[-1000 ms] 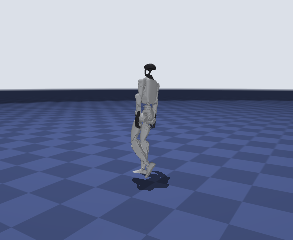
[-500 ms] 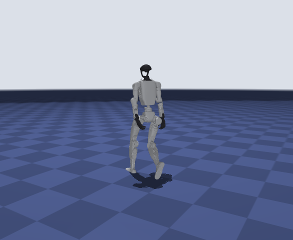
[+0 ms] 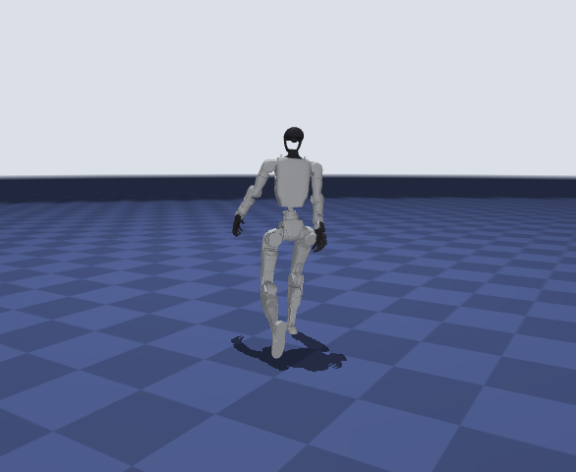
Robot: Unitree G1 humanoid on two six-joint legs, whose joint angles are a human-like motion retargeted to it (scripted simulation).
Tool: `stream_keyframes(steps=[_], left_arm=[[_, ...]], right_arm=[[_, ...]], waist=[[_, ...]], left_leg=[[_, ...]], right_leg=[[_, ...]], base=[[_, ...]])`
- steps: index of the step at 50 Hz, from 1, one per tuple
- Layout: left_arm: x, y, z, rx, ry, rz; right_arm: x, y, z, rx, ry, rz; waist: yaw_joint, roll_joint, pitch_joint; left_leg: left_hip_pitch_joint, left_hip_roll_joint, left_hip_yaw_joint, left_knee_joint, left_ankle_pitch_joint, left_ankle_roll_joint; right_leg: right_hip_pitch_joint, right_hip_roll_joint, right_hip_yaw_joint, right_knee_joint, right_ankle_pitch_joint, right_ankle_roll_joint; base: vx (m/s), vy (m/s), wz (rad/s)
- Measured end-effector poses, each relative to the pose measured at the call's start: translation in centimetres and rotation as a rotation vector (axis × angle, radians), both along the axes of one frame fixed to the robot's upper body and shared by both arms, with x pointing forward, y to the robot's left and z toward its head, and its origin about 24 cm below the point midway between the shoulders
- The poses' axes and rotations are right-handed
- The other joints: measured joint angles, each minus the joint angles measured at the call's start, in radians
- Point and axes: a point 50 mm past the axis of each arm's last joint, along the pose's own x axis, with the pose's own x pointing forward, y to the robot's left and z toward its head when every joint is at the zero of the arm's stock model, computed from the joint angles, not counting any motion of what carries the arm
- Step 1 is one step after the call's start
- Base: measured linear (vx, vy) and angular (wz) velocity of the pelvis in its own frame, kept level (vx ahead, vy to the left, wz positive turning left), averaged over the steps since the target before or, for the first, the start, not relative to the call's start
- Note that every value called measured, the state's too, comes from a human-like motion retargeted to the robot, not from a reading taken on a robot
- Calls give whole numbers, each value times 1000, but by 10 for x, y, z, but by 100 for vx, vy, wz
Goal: Walk run
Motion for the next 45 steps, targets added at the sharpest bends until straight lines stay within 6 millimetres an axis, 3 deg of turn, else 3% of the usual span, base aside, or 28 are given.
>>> stream_keyframes(steps=[3, 6, 8, 10, 12, 15, 18, 20, 22, 23, 25, 27, 28, 30, 32, 34, 36, 40, 43, 45], left_arm=[[-68, -22, -43, -91, 308, -63], [-158, -47, -73, -127, 608, -77], [-217, -68, -82, -102, 756, -48], [-270, -88, -81, -84, 898, -12], [-314, -115, -75, -127, 1043, 12], [-364, -158, -59, -302, 1255, -10], [-392, -187, -43, -483, 1417, -144], [-407, -189, -34, -519, 1512, -236], [-415, -176, -31, -478, 1578, -289], [-415, -169, -31, -443, 1588, -293], [-418, -158, -31, -378, 1571, -251], [-406, -139, -39, -341, 1508, -156], [-391, -127, -45, -333, 1467, -108], [-351, -103, -60, -296, 1388, -30], [-303, -84, -73, -239, 1249, 62], [-241, -71, -84, -200, 999, 140], [-175, -60, -83, -199, 717, 181], [-55, -50, -48, -274, 251, 138], [8, -41, -9, -286, 20, 23], [37, -32, 19, -255, -85, -65]], right_arm=[[83, -34, -25, -102, -265, 121], [178, -63, -29, -214, -616, 169], [239, -78, -17, -249, -867, 183], [296, -88, 3, -264, -1094, 203], [344, -96, 30, -274, -1282, 231], [398, -104, 72, -283, -1514, 264], [416, -115, 94, -320, -1620, 261], [408, -120, 89, -348, -1624, 228], [383, -120, 68, -364, -1550, 161], [366, -119, 54, -362, -1485, 128], [323, -111, 24, -313, -1300, 85], [273, -96, -3, -218, -1064, 79], [249, -88, -13, -175, -948, 78], [200, -71, -25, -135, -744, 32], [144, -51, -29, -110, -559, -43], [93, -28, -26, -71, -383, -128], [49, -2, -18, -17, -239, -226], [-11, 48, 4, 116, -85, -393], [-42, 73, 23, 197, 7, -429], [-57, 83, 33, 236, 67, -415]], waist=[[-16, -90, -17], [-14, -131, -21], [34, -168, -11], [81, -197, -1], [150, -216, 10], [250, -197, 17], [282, -187, 31], [272, -198, 33], [298, -216, 4], [324, -229, -17], [356, -268, -49], [268, -328, -57], [244, -325, -48], [235, -247, -47], [227, -142, -66], [203, -117, -55], [172, -90, -42], [58, -52, -30], [-34, -55, -29], [-67, -54, -33]], left_leg=[[-126, -133, -2, 96, -53, 73], [-283, -236, -26, 142, -209, 142], [-383, -262, 13, 88, -318, 206], [-475, -184, 137, -30, -403, 293], [-532, -139, 244, -224, -406, 346], [-587, -148, 265, -554, -437, 422], [-612, -185, 223, -782, -566, 398], [-592, -186, 318, -825, -639, 351], [-586, -140, 367, -741, -648, 338], [-580, -115, 433, -687, -663, 355], [-546, -140, 459, -649, -519, 405], [-583, -338, 181, -509, -602, 463], [-591, -355, 166, -437, -643, 458], [-506, -227, 244, -401, -713, 452], [-394, -155, 173, -473, -737, 440], [-301, -189, 92, -528, -748, 428], [-199, -186, 83, -612, -730, 420], [-24, -209, 24, -748, -726, 414], [71, -221, -31, -778, -766, 397], [114, -216, -64, -776, -790, 386]], right_leg=[[130, -55, 33, -87, -16, -24], [242, -22, 153, -160, -28, -32], [323, -14, 193, -203, -23, -44], [387, 2, 230, -227, -26, -63], [442, 13, 314, -232, -39, -63], [521, 40, 407, -228, -63, -63], [622, 44, 432, -211, -45, -63], [695, 49, 354, -198, 34, -63], [735, 75, 296, -177, 208, -34], [740, 62, 284, -154, 314, 33], [718, 8, 216, 10, 469, 213], [615, -59, 125, 389, 469, 379], [579, -43, 125, 520, 469, 436], [518, 79, 158, 558, 469, 418], [416, 180, 103, 507, 431, 275], [313, 167, 98, 521, 305, 206], [233, 110, 90, 452, 199, 185], [103, -82, 15, 144, 83, 232], [21, -192, 13, -101, 42, 210], [-24, -203, 131, -265, -9, 231]], base=[[110, -61, -103], [102, -40, -140], [107, -32, -259], [110, -25, -263], [133, -8, -296], [122, 22, -257], [126, 23, -90], [168, -5, 36], [153, -19, -9], [165, 7, -63], [171, 21, -27], [153, 11, 134], [138, 1, 109], [132, 2, 59], [128, 3, 71], [132, -2, 108], [108, -4, 140], [100, -10, 189], [123, -39, 173], [107, -45, 90]])
